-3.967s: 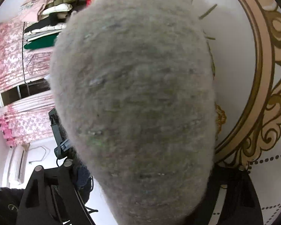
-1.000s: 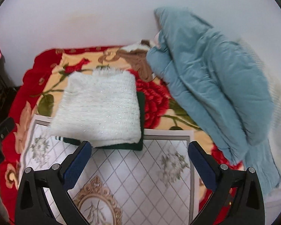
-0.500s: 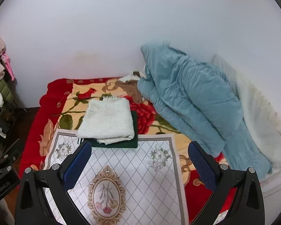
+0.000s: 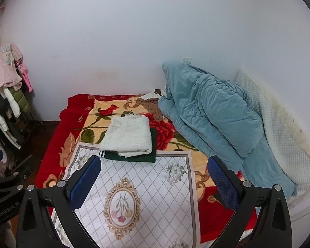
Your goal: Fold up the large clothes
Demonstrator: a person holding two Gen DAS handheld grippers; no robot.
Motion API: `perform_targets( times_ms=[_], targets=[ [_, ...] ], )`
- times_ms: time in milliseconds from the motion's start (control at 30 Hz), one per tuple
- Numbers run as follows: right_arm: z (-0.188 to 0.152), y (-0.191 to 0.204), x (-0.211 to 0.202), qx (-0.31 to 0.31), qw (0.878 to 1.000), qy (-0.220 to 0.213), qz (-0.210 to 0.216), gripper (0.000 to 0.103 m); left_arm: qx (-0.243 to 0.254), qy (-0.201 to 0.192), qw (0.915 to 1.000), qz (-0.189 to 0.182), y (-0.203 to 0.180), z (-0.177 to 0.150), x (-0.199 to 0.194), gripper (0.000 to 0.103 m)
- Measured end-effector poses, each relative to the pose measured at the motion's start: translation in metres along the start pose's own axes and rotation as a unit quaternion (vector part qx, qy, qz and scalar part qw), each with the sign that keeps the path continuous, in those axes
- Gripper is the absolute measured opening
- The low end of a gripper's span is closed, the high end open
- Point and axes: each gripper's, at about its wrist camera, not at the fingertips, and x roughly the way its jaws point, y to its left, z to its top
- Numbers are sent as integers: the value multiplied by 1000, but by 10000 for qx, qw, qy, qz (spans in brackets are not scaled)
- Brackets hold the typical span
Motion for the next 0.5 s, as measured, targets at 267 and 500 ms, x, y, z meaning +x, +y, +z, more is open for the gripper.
perform_targets(
  times_ms=[267,500],
  targets=[
    [1,-8,-27,-97,9999,23,62,103,-84,-123,9999,45,2,-6,-23,102],
    [7,-13,-34,-137,9998,-53,126,103,-111,-199,9997,57,3,-7,-31,102]
  ],
)
